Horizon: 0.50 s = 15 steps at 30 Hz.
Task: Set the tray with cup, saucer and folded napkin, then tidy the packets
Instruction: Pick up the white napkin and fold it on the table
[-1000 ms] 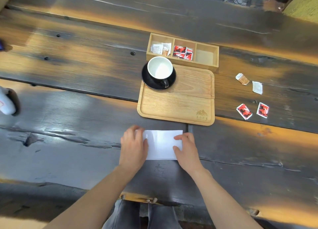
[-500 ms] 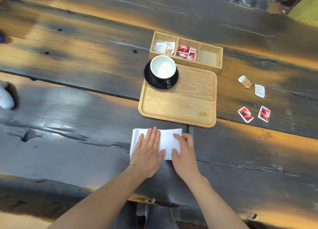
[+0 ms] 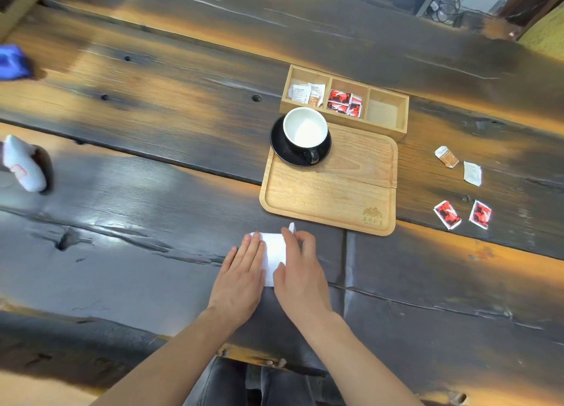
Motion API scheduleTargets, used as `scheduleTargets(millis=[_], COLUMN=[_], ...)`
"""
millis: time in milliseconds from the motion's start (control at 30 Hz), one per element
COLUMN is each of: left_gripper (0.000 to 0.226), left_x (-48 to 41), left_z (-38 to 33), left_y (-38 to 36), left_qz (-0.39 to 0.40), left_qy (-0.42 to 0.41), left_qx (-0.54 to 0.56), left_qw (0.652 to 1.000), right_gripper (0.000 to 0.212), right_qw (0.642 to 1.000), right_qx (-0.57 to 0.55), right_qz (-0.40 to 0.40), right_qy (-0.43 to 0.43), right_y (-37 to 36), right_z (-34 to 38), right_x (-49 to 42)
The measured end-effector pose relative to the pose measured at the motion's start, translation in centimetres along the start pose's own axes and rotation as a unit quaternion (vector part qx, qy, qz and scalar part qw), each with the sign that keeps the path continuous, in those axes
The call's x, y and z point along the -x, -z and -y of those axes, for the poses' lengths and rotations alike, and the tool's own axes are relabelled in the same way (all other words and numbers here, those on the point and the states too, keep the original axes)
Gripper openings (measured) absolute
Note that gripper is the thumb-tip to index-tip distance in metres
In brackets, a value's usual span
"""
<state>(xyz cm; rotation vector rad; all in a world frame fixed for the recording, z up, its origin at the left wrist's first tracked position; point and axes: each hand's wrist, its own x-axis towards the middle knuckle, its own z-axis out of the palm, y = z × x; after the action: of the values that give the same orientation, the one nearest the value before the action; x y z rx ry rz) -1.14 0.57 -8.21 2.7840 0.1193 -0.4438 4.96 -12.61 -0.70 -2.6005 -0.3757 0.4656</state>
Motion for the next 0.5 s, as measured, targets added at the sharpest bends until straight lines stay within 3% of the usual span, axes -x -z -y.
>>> scheduleTargets(millis=[100, 200, 300, 400, 500], left_gripper=[0.066, 0.052, 0.028, 0.030, 0.033], left_x=[0.1, 0.5, 0.9, 1.1, 1.2], left_z=[0.1, 0.8, 1.9, 3.1, 3.6], left_y=[0.3, 0.9, 0.7, 0.8, 1.2], left_qz=[-0.030, -0.106, -0.149, -0.144, -0.165], left_qy=[-0.018, 0.042, 0.058, 0.020, 0.056], left_qx=[0.091, 0.197, 0.213, 0.201, 0.233], left_qw=[0.995, 0.974, 0.964, 0.969, 0.957], right_gripper=[0.063, 0.068, 0.066, 0.057, 0.058], right_qw=[0.999, 0.999, 0.999, 0.997, 0.993], right_qx=[-0.028, -0.034, -0.041, -0.038, -0.024], right_qz=[-0.002, 0.008, 0.025, 0.064, 0.112], right_qy=[0.019, 0.020, 0.016, 0.035, 0.041], right_y=[-1.6, -3.2, -4.4, -5.3, -5.5], right_z=[1.6, 2.3, 2.0, 1.7, 0.9], right_x=[-0.6, -0.8, -0.6, -0.4, -0.4])
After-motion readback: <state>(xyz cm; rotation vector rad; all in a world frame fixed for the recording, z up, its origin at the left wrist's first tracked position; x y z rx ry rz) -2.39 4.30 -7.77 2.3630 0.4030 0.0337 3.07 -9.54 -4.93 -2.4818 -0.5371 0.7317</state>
